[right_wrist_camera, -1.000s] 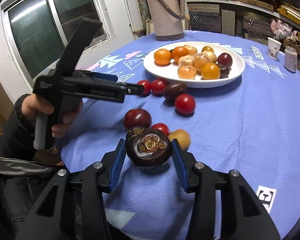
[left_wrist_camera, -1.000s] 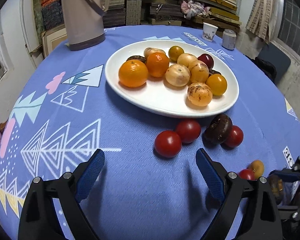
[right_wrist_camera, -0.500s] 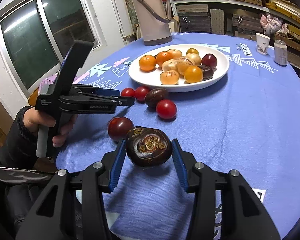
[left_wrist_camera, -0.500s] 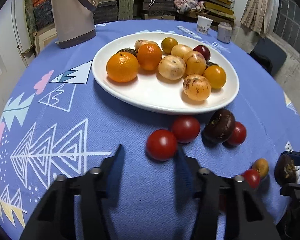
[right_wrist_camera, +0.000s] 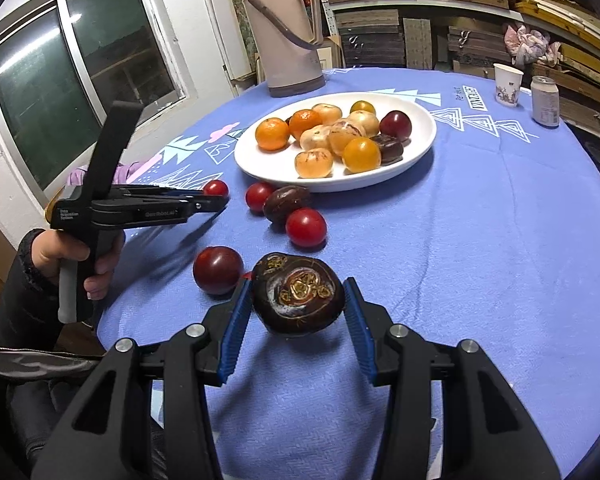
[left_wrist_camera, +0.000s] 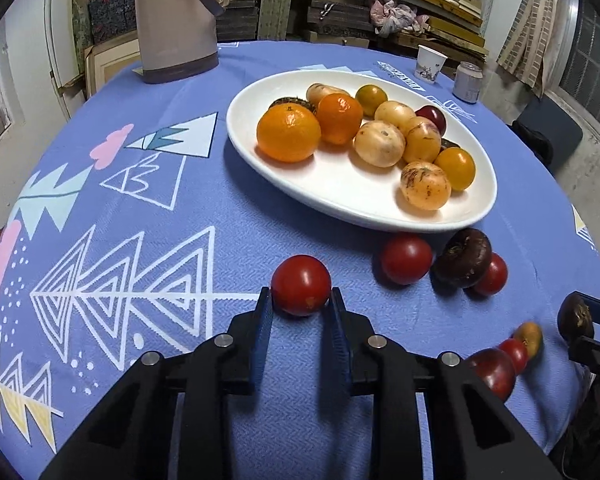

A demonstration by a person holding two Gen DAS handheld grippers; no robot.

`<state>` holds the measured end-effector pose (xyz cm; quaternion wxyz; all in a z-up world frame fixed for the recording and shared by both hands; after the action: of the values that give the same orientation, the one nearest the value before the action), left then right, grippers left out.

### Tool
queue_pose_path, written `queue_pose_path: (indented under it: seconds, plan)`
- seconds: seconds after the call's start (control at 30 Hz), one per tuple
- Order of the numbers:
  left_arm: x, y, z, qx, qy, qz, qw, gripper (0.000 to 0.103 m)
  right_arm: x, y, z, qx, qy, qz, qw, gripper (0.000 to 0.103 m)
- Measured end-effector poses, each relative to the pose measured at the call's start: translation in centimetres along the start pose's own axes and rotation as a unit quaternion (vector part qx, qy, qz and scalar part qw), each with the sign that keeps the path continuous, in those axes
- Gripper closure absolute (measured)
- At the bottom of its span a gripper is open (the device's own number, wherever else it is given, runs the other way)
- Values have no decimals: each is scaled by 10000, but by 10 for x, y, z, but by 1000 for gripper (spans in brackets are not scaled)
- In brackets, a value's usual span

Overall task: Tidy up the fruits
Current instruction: 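Grasp a dark brown fruit with the right tool while the left tool grasps a red tomato, then lift both held fruits and carry them over the white plate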

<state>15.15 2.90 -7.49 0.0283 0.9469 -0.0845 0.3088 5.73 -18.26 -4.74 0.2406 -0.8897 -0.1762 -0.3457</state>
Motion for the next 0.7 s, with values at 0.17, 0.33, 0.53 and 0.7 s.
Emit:
queue_pose_path:
  seconds: [0.17,0.33,0.53,0.7]
  plan:
    - [1,1,-5,-6,46,33,10000,75,5,1,-1,-58,49,-24,10000,58]
    - [12,3,-23,-41,333,140,9993,75,29,9,-8,-180,312,-63,9993,58]
    - [28,5,-26,-28,485,255,9985,75,66,19,-1,-314,546,-120,9979,58]
    - [24,2,-8,16,242,261,9994,75,75,15,6,-152,574,-169,9981,58]
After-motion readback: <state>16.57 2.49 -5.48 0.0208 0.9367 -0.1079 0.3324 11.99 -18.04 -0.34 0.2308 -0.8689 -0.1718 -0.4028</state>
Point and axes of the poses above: each gripper's, at about its wrist camera, not at the fingertips, and z roughly the way its jaws point, y to its right, x to its top, the point moved 3 cm from there along z, roughly the way its jaws point, and after that the axes turned 5 degrees about x, right-handed, at the moved point
